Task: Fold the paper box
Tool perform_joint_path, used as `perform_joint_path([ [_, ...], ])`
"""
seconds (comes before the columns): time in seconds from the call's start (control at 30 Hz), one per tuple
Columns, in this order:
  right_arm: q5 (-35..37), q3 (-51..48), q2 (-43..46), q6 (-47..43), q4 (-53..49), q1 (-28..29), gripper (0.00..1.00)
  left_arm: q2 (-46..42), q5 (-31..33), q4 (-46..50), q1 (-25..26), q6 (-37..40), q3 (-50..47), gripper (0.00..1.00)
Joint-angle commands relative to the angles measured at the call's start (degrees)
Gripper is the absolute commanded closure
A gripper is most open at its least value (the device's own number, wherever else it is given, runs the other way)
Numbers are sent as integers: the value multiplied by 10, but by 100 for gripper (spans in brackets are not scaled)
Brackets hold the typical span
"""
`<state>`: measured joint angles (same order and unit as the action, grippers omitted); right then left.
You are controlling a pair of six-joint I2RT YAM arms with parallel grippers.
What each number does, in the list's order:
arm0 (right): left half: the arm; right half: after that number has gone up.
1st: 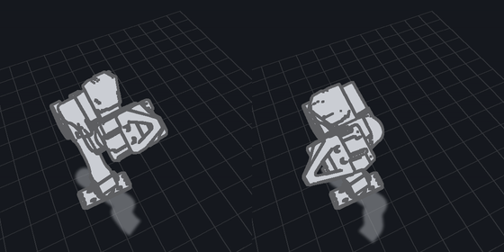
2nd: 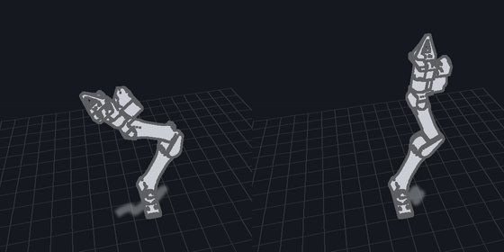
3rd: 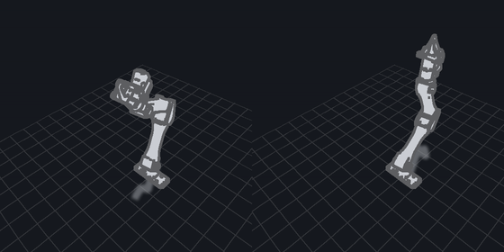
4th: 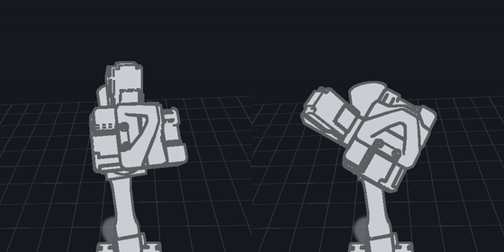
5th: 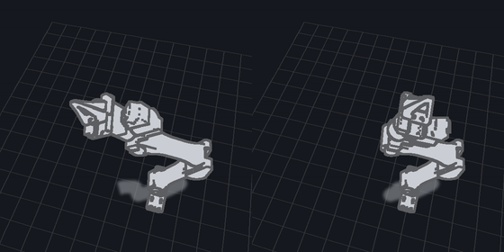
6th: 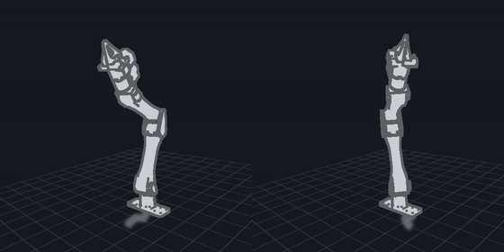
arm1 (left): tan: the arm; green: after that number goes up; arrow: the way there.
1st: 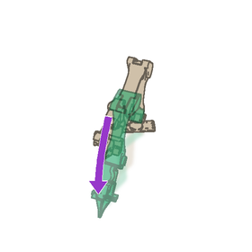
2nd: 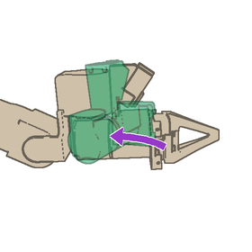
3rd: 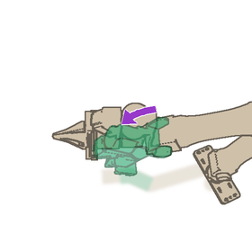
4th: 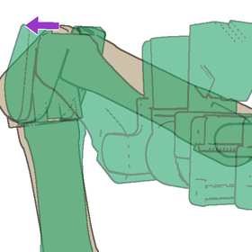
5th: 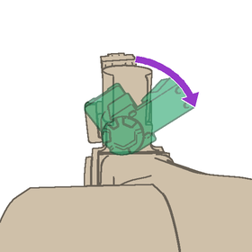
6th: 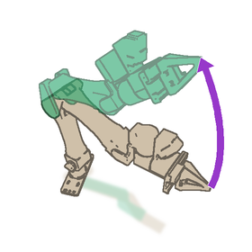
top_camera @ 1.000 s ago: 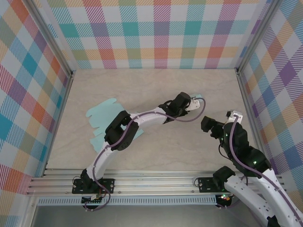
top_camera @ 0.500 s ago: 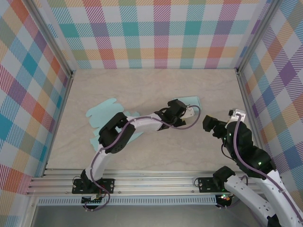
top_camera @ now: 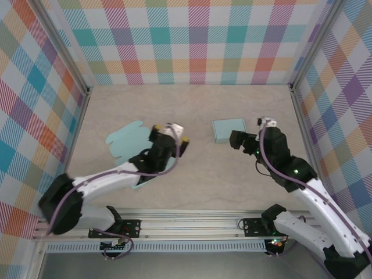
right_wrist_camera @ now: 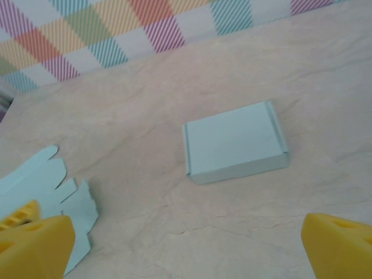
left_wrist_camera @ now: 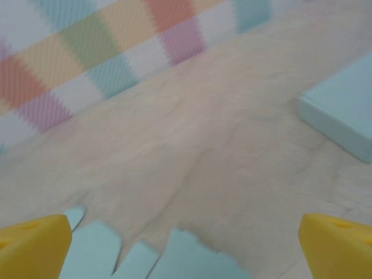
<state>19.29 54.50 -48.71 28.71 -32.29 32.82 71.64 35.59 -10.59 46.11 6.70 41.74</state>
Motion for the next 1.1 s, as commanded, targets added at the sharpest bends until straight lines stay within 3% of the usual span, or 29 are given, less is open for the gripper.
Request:
perform_joint_path([
  [0.0,-109,23,-74,-14,69,2,1,-108,31,77,-64,-229,-54,0],
  [0.1,-187,41,-170,-10,107,2,15,-201,-25,165,-135,-302,-78,0],
  [0.17,-242,52,-225,-6,131,3,22,-234,-38,215,-156,-316,-75,0],
  [0.4,-356,137,-445,-9,154,20,27,-240,5,351,-183,-341,-43,0],
  [0.5,-379,194,-534,-21,140,35,34,-236,1,357,-203,-335,-40,0],
  [0.7,-383,282,-661,-37,126,61,39,-237,-40,337,-255,-324,-50,0],
  [1.07,-401,346,-763,-32,129,84,46,-188,-127,294,-320,-313,-63,0],
])
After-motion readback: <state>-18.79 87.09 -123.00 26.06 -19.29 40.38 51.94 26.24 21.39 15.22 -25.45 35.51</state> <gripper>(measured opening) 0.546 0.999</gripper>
